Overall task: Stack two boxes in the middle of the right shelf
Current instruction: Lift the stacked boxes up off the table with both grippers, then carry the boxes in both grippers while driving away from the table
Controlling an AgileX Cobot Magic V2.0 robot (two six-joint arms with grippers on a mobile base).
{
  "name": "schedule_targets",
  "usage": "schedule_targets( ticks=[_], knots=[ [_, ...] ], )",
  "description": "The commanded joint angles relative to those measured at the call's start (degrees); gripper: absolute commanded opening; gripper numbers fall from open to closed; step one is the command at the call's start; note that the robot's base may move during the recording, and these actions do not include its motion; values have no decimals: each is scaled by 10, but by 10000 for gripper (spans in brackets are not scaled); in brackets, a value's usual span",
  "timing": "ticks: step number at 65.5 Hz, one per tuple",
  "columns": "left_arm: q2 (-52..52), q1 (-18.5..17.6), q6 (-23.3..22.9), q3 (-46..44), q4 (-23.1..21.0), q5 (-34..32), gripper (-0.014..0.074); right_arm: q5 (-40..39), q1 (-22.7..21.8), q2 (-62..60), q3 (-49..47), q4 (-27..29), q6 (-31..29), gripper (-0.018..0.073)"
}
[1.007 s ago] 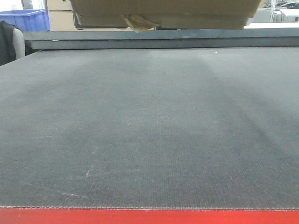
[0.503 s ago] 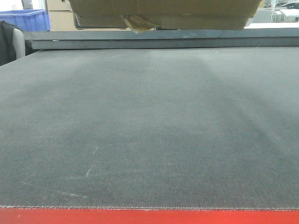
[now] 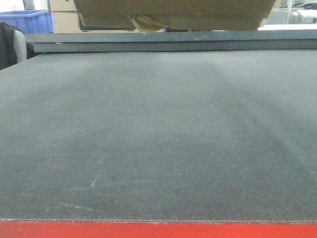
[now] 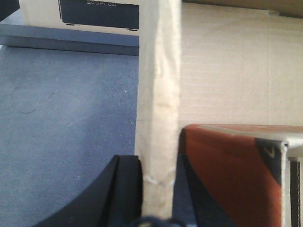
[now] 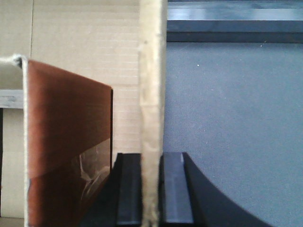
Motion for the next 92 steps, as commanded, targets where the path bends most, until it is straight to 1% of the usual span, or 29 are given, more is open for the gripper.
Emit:
schedule_targets(
  ticks=[1, 92],
  knots=[
    [-7, 3, -7, -10, 9, -33, -111, -35, -4, -12, -3, -6, 0, -162],
    [-7, 3, -7, -10, 9, -33, -111, -36, -4, -12, -3, -6, 0, -162]
  ],
)
